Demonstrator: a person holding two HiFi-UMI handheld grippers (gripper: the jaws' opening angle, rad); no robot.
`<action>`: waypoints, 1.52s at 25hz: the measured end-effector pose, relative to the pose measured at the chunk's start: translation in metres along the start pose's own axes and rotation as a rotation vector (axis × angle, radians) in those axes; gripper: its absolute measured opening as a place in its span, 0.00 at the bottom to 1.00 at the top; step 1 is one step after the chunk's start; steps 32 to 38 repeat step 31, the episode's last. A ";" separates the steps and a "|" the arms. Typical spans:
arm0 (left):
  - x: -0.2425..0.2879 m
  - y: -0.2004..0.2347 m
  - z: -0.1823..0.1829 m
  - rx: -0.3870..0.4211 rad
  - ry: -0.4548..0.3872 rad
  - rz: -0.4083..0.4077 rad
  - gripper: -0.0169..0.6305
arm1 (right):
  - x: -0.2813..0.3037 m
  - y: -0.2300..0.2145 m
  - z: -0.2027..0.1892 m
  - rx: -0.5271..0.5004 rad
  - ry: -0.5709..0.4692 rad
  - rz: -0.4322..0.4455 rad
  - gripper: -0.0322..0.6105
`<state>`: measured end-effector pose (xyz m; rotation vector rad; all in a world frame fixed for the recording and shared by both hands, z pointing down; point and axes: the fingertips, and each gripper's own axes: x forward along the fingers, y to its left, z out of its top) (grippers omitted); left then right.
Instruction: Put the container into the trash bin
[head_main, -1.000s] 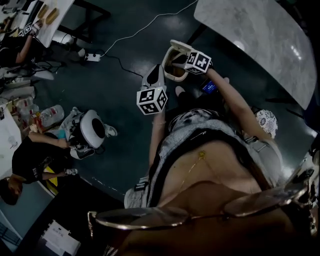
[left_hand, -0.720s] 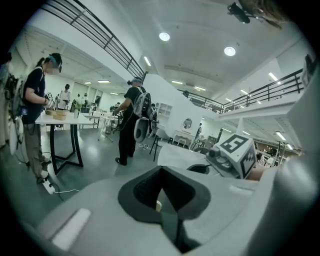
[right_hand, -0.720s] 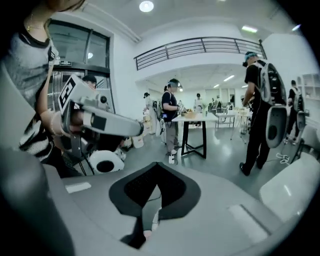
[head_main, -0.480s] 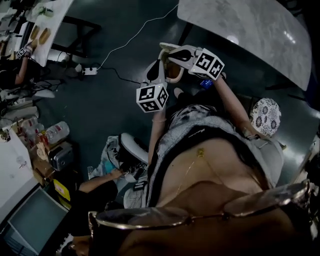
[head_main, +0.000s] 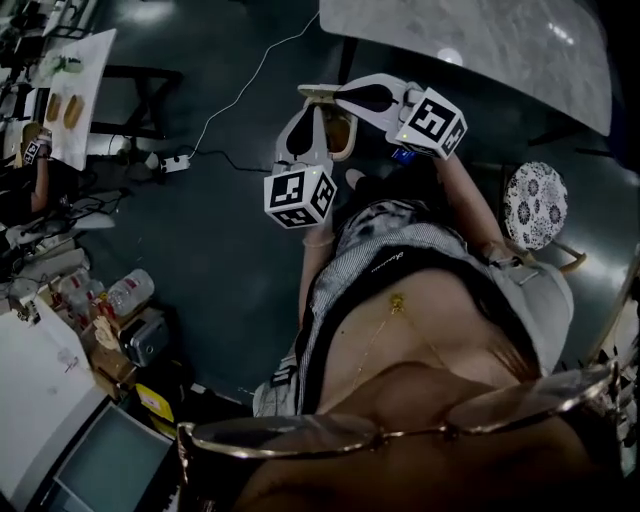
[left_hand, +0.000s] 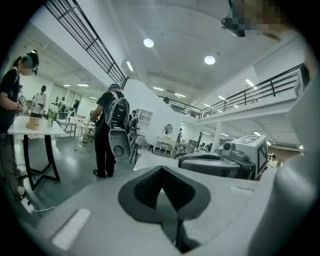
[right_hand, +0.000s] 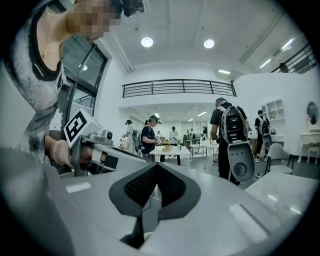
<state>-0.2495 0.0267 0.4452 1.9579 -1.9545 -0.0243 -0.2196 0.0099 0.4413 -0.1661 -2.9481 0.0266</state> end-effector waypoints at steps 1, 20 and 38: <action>0.001 -0.003 0.001 0.003 -0.002 -0.007 0.03 | -0.003 -0.001 0.002 0.005 -0.008 -0.009 0.09; 0.006 -0.018 0.003 0.026 0.007 -0.047 0.03 | -0.018 -0.005 0.004 0.023 -0.007 -0.060 0.09; 0.012 -0.019 0.000 0.033 0.014 -0.058 0.03 | -0.017 -0.007 -0.001 0.016 0.007 -0.055 0.09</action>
